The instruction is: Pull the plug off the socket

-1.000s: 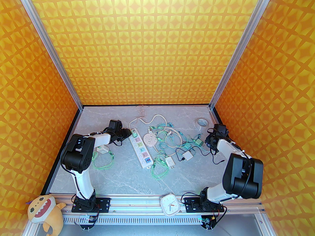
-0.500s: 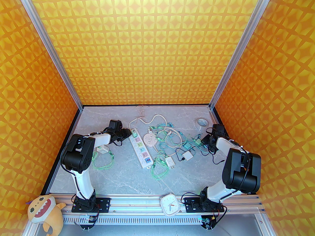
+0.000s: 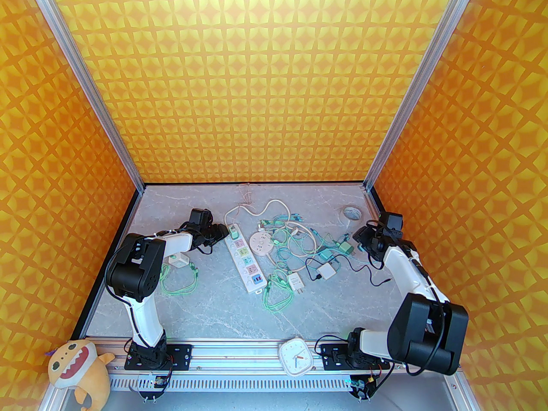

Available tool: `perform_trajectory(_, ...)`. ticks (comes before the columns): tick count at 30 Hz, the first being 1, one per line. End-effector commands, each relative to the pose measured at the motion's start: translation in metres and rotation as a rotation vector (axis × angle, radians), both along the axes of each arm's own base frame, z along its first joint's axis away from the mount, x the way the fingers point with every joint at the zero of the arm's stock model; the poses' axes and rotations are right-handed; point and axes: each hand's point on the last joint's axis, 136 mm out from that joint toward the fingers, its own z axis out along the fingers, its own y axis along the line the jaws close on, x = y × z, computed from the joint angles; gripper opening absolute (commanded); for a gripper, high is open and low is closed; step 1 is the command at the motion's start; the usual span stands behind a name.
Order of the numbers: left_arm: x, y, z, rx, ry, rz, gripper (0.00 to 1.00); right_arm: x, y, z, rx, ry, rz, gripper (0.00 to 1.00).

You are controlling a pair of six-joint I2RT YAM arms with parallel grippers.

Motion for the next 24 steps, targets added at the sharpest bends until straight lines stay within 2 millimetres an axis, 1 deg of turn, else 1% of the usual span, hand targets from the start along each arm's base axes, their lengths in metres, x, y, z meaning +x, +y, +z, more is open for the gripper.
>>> perform_trajectory(1,-0.019,0.005,-0.019,0.058,0.083,-0.008,0.37,0.008,0.012,0.009,0.055,-0.036,0.042,0.63)
perform_trajectory(3,-0.019,0.005,-0.018,0.058,0.083,-0.008,0.37,0.009,0.014,0.007,0.072,-0.050,0.046,0.63)
perform_trajectory(5,-0.019,0.005,-0.018,0.058,0.082,-0.009,0.37,0.010,0.012,0.007,0.064,-0.062,0.032,0.62)
perform_trajectory(10,-0.019,0.005,-0.018,0.059,0.081,-0.008,0.37,0.003,-0.007,0.009,-0.023,-0.085,-0.053,0.63)
perform_trajectory(11,-0.019,0.005,-0.018,0.058,0.082,-0.009,0.37,0.003,-0.009,0.010,-0.031,-0.097,-0.065,0.65)
perform_trajectory(16,-0.019,0.005,-0.016,0.058,0.080,-0.009,0.37,0.012,-0.010,0.008,-0.007,-0.141,-0.079,0.65)
perform_trajectory(22,-0.019,0.005,-0.016,0.058,0.079,-0.010,0.37,0.001,-0.014,-0.012,0.057,0.025,-0.161,0.64)
perform_trajectory(24,-0.019,0.005,-0.017,0.059,0.082,-0.009,0.37,-0.003,-0.014,-0.017,0.070,0.074,-0.173,0.66)
